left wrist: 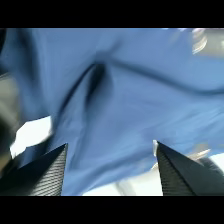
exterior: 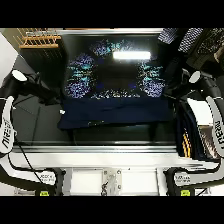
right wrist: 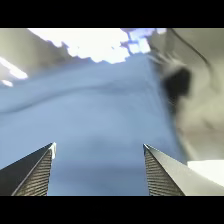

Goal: Fold the clothes and pants, and hang the long-sleeved shirts on hangers.

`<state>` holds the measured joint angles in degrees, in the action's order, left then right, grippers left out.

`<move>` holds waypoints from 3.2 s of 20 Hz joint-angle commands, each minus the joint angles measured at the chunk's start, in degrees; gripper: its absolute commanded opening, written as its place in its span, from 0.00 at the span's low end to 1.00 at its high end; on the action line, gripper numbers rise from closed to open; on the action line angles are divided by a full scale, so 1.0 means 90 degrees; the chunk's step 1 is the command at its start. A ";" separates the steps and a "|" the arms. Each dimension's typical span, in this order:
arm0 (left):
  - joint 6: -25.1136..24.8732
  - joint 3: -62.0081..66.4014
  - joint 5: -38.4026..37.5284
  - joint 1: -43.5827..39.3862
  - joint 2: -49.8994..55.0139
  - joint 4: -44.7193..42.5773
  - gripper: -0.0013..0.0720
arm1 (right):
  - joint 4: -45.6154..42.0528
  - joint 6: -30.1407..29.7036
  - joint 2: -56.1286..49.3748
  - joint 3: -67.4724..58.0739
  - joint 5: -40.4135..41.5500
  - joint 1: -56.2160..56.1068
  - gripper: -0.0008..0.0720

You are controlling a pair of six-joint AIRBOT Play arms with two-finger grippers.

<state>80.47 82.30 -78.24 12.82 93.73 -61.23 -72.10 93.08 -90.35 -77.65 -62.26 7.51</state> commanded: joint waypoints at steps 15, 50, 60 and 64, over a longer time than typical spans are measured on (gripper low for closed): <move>0.0012 -0.0804 0.1382 -0.2390 -0.0765 0.0486 0.03 | 0.1695 -0.3308 -0.0228 0.1552 -0.0505 0.2161 0.83; 0.0831 0.1887 0.2263 -0.5646 0.2654 0.0491 0.03 | 0.0675 -0.1132 0.1095 -0.2562 -0.3640 -0.0716 0.03; 0.0899 0.1926 0.2210 -0.5566 0.2628 0.0498 0.03 | 0.0675 -0.0855 0.1093 -0.2960 -0.3560 -0.1710 0.03; 0.0889 0.1926 0.2212 -0.5156 0.2166 0.0471 0.03 | 0.0682 -0.0702 0.1090 -0.2958 -0.3305 -0.2059 0.03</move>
<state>88.51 99.57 -58.30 -35.77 115.52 -56.84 -66.02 85.54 -80.53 -104.18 -93.62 -8.80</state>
